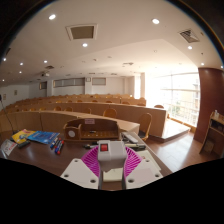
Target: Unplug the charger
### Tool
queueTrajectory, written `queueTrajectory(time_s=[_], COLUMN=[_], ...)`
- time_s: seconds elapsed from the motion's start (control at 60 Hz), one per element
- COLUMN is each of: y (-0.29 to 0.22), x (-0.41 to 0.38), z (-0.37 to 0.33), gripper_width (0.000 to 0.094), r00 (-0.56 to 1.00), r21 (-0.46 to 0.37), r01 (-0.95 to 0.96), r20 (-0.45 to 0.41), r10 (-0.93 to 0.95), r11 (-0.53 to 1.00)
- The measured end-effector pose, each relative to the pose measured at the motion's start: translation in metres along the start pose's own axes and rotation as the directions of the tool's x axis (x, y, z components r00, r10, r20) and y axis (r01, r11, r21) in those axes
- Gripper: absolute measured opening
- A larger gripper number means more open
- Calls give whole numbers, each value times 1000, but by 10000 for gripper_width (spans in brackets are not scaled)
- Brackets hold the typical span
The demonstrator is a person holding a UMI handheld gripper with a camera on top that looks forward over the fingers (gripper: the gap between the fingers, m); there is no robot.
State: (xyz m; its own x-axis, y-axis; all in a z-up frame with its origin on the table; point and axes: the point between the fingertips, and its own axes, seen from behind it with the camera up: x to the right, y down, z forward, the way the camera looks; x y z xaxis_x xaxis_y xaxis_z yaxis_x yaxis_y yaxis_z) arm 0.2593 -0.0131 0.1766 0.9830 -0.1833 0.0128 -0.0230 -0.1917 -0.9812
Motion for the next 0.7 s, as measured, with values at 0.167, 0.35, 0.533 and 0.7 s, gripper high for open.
queueTrajectory(time_s=[0.167, 0.35, 0.533, 0.7], y=[140, 173, 153, 121], x=[29, 48, 77, 84], z=[16, 6, -24, -84], gripper_width=[326, 450, 838, 852], r00=[1000, 997, 998, 987], r21=[-266, -372, -349, -335], r01=[-17, -68, 2, 71], r20=[20, 13, -63, -114], r10=[23, 79, -25, -115], r11=[964, 926, 937, 939])
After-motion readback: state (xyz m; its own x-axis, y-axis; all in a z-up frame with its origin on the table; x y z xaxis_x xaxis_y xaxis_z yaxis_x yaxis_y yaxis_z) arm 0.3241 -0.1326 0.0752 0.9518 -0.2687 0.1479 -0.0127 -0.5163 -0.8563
